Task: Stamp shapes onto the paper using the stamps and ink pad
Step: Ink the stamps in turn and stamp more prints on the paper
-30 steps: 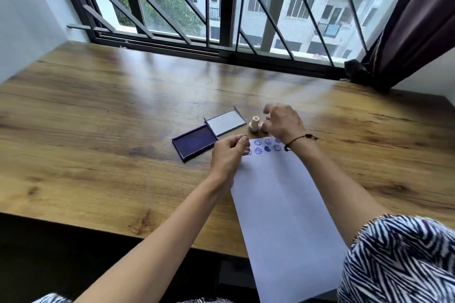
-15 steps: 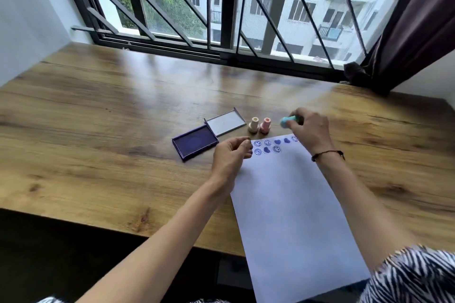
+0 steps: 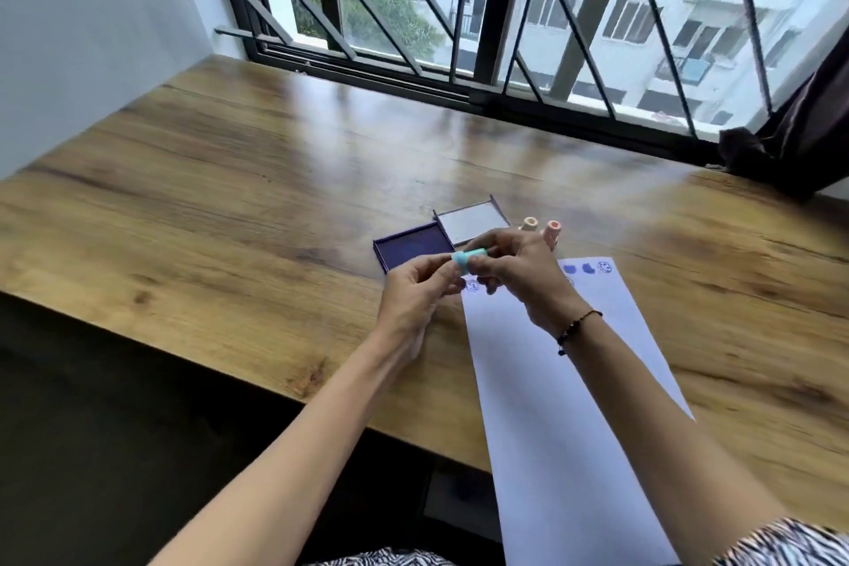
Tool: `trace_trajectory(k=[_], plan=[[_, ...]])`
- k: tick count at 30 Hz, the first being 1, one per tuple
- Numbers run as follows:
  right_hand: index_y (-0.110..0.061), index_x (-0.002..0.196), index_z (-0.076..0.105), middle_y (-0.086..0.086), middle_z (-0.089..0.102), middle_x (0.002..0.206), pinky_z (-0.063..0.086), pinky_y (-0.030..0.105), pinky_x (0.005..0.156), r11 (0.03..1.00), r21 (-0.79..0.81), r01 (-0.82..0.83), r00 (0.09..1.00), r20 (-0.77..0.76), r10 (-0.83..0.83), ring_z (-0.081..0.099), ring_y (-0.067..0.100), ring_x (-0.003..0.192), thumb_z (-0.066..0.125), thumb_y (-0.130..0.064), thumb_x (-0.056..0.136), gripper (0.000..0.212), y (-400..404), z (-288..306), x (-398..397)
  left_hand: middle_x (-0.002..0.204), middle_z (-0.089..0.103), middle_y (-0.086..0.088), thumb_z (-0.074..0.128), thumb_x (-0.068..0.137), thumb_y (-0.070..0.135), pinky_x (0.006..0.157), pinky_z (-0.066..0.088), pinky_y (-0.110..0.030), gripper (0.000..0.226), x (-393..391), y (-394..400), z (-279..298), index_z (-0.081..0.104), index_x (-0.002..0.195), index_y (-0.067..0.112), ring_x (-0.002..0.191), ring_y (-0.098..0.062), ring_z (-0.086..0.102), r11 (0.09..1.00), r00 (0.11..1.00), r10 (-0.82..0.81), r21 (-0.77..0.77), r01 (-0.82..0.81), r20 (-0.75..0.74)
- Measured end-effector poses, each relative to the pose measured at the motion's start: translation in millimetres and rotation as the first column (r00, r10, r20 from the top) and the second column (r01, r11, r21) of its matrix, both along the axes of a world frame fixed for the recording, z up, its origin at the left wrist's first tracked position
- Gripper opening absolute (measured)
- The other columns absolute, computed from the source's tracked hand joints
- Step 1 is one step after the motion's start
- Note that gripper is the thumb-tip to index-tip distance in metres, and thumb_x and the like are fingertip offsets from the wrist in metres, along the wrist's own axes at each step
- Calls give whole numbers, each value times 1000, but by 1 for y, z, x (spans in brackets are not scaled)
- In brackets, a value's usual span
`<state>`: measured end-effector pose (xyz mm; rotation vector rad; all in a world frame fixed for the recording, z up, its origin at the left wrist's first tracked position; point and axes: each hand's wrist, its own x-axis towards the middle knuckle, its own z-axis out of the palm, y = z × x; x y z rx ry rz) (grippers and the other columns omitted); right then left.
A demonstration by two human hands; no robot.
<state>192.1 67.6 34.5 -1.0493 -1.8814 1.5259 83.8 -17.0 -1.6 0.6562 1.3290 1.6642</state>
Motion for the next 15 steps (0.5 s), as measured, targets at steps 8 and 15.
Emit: trace_trajectory(k=[8, 15], plan=[[-10, 85, 71, 4, 68, 72, 40, 20, 59, 832, 534, -153, 953, 301, -18, 56, 22, 65, 63, -1, 74, 17, 7, -1, -53, 53, 63, -2, 58, 83, 10, 48, 49, -15, 18, -21, -12, -6, 63, 66, 8, 48, -8, 59, 972, 960, 235, -67, -227, 151], [1, 89, 64, 21, 63, 94, 47, 38, 62, 562, 620, -548, 767, 641, 41, 60, 38, 80, 51, 1, 77, 17, 14, -8, -89, 67, 64, -4, 58, 83, 9, 52, 51, -17, 8, -20, -22, -12, 64, 77, 9, 54, -8, 60, 958, 943, 287, -30, -286, 168]])
